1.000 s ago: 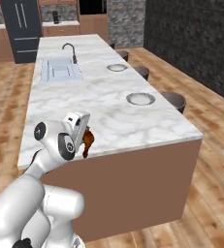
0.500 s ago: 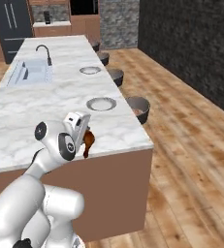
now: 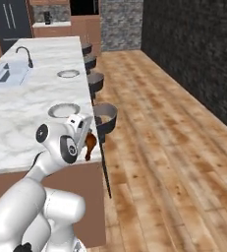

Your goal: Take the chicken drumsticks from the pan and place one on each plate on the dining counter.

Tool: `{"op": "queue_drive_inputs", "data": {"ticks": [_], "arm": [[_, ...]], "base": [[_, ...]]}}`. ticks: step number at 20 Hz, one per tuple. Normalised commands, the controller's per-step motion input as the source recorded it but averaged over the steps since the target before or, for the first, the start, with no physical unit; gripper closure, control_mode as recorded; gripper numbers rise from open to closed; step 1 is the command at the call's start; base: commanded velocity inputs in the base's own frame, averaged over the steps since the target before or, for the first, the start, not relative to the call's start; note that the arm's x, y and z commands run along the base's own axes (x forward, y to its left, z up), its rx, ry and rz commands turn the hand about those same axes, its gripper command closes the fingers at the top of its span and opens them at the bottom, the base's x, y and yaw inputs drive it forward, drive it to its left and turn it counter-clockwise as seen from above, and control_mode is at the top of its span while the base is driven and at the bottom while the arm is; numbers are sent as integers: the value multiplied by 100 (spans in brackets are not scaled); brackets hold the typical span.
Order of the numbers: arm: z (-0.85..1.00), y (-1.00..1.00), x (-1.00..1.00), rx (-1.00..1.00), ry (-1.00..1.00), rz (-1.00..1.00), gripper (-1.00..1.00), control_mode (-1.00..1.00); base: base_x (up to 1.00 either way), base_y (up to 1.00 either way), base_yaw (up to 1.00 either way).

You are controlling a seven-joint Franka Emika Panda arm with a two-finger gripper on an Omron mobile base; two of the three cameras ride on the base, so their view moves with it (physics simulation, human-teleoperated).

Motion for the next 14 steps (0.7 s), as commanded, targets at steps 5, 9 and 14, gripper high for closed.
{"op": "queue_drive_inputs", "data": {"ticks": [5,9,14], "arm": [[0,0,0,0,0,0,100,100],[0,0,0,0,0,0,100,100],[0,0,0,0,0,0,100,100]], "base": [[60,-100,34],[59,-97,37],[56,-89,40]]}}
